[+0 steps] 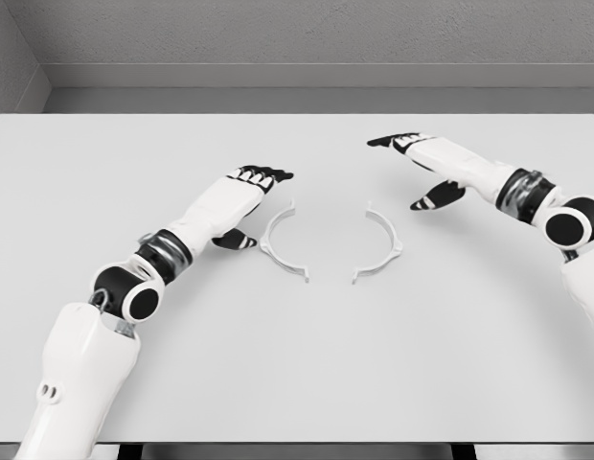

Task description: Assemble PVC drainage pipe clamps

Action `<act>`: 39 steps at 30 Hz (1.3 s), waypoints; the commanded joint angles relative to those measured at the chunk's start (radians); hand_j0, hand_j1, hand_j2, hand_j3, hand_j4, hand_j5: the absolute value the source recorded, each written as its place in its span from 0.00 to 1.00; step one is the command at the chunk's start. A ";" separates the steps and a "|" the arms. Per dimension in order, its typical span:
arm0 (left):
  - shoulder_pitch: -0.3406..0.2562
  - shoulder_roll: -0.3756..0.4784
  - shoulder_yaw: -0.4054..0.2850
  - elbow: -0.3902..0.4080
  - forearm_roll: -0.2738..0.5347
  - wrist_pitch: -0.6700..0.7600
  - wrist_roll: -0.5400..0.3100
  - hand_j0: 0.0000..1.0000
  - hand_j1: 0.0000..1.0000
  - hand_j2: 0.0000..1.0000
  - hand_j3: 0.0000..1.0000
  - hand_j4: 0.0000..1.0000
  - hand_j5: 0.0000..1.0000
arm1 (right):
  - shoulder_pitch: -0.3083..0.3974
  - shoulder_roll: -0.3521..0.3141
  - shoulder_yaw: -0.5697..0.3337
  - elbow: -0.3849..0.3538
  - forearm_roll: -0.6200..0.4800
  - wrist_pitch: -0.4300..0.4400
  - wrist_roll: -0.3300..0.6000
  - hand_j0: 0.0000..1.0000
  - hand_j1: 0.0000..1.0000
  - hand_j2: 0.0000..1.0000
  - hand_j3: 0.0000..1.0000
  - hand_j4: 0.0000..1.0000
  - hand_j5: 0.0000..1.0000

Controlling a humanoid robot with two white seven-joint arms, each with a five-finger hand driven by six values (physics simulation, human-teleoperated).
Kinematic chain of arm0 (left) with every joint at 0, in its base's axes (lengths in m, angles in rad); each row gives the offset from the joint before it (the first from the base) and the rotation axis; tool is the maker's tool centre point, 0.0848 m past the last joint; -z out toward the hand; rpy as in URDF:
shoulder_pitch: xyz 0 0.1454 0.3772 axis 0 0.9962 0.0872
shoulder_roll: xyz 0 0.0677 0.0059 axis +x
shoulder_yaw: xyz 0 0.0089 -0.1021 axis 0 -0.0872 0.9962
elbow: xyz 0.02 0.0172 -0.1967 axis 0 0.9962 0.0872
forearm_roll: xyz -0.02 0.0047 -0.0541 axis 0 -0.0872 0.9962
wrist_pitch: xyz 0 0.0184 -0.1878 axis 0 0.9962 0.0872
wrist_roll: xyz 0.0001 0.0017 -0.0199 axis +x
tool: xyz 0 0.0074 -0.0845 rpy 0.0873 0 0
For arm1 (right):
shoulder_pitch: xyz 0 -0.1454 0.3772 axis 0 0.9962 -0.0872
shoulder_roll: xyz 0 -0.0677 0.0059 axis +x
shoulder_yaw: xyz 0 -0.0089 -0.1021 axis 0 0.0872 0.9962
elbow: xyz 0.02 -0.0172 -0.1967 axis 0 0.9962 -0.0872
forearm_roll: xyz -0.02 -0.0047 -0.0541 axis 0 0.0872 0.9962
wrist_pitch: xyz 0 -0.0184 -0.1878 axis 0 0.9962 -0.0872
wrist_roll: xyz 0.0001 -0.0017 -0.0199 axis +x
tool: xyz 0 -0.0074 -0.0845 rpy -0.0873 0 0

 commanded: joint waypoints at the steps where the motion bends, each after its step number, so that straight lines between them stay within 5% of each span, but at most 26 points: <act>1: 0.000 -0.008 -0.008 -0.001 0.004 0.001 0.002 1.00 1.00 1.00 1.00 1.00 1.00 | -0.003 0.034 0.003 0.017 0.026 0.002 0.001 1.00 1.00 1.00 1.00 1.00 1.00; 24: -0.018 -0.032 -0.028 0.005 0.003 0.015 0.002 1.00 1.00 1.00 1.00 1.00 1.00 | -0.011 0.039 0.067 0.023 0.028 0.022 0.007 1.00 1.00 1.00 1.00 1.00 1.00; 39: -0.114 -0.039 -0.034 0.111 0.004 0.013 0.002 1.00 1.00 1.00 1.00 1.00 1.00 | -0.009 0.041 0.067 0.047 0.028 0.034 0.007 1.00 1.00 1.00 1.00 1.00 1.00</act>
